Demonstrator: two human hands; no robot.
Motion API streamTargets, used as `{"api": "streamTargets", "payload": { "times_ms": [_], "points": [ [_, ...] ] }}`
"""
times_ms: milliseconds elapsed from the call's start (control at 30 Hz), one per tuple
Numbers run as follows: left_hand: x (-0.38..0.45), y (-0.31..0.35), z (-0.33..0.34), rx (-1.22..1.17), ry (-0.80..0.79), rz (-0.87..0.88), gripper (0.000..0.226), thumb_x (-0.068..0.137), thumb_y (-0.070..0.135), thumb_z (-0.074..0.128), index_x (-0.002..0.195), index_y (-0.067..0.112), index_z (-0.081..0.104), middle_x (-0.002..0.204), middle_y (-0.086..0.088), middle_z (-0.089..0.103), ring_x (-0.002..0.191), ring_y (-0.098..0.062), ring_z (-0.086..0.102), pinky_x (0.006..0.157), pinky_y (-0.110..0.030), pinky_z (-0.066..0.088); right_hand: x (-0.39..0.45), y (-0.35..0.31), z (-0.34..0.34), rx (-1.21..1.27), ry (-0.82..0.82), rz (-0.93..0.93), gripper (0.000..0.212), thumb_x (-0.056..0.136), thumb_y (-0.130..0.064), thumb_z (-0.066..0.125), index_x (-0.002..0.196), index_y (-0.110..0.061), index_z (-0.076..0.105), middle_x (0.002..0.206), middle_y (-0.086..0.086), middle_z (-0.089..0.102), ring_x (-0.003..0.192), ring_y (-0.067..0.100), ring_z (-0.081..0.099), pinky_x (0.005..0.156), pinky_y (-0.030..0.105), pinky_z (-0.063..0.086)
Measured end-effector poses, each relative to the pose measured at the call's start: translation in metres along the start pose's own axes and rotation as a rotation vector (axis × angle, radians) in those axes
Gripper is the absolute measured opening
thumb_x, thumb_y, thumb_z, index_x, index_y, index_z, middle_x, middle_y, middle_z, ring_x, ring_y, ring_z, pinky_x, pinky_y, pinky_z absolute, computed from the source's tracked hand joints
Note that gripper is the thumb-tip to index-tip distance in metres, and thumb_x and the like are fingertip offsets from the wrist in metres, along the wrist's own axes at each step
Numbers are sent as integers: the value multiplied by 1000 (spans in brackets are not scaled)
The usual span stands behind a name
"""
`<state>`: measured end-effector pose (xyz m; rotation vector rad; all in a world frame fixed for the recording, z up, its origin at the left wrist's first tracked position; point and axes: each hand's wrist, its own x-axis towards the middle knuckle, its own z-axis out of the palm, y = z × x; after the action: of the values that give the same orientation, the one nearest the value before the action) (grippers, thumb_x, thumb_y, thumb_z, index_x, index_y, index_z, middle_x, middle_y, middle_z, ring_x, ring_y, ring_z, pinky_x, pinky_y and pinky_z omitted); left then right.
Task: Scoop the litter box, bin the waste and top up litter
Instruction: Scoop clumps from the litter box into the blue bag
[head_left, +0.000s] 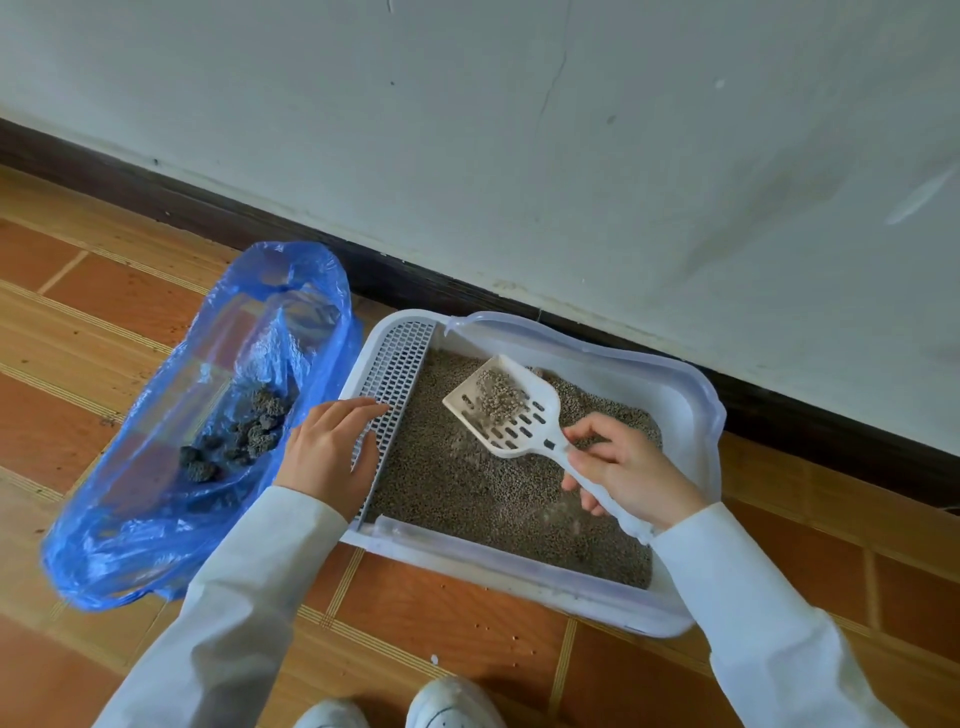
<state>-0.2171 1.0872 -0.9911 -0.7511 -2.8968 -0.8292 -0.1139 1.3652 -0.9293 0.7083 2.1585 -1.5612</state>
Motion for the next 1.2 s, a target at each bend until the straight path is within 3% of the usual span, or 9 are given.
{"api": "streamTargets", "payload": {
  "times_ms": [233, 333, 733, 833, 900, 1000, 1200],
  "points": [
    [-3, 1, -3, 6, -12, 13, 41, 86, 25, 38, 111, 12, 68, 109, -8, 69, 99, -35, 63, 81, -54, 53, -5, -16, 1, -8, 55, -11, 11, 95, -13, 56, 106, -12, 58, 77, 13, 70, 53, 19, 55, 44, 23, 45],
    [-4, -2, -5, 9, -9, 3, 42, 86, 26, 37, 110, 13, 68, 108, -7, 69, 99, -34, 63, 81, -53, 53, -4, -26, 5, -21, 67, -47, 11, 94, -14, 57, 105, -12, 59, 72, 9, 71, 54, 20, 56, 51, 31, 50],
    [-30, -54, -34, 24, 82, -206, 44, 83, 31, 36, 105, 13, 70, 108, -6, 69, 98, -36, 63, 79, -53, 53, 40, -92, 77, -150, -19, -244, 8, 95, -21, 57, 103, -19, 58, 76, 8, 72, 54, 16, 60, 56, 34, 55],
    [-41, -70, -43, 59, 90, -252, 43, 84, 31, 37, 105, 14, 70, 108, -5, 70, 99, -34, 63, 78, -51, 54, 59, -102, 116, -265, -18, -312, 6, 94, -28, 57, 99, -25, 55, 76, 5, 71, 57, 17, 63, 64, 40, 59],
    [-48, -79, -48, 78, 95, -282, 42, 82, 30, 38, 105, 16, 70, 108, -4, 70, 98, -33, 63, 78, -50, 54, 73, -107, 139, -381, 4, -364, 7, 91, -32, 56, 97, -32, 52, 81, 3, 70, 71, 23, 66, 72, 47, 57],
    [-58, -89, -55, 99, 115, -333, 41, 80, 28, 39, 104, 16, 70, 106, -3, 70, 98, -33, 63, 76, -47, 52, 83, -117, 169, -549, 22, -434, 11, 94, -29, 53, 104, -28, 49, 92, 5, 68, 90, 28, 63, 78, 48, 53],
    [-76, -105, -61, 106, 126, -410, 42, 83, 30, 37, 104, 16, 70, 106, -2, 70, 99, -32, 63, 76, -47, 52, 95, -126, 209, -968, 148, -679, 27, 97, -17, 47, 121, -22, 39, 98, 8, 63, 88, 31, 62, 59, 37, 42]
  ]
}}
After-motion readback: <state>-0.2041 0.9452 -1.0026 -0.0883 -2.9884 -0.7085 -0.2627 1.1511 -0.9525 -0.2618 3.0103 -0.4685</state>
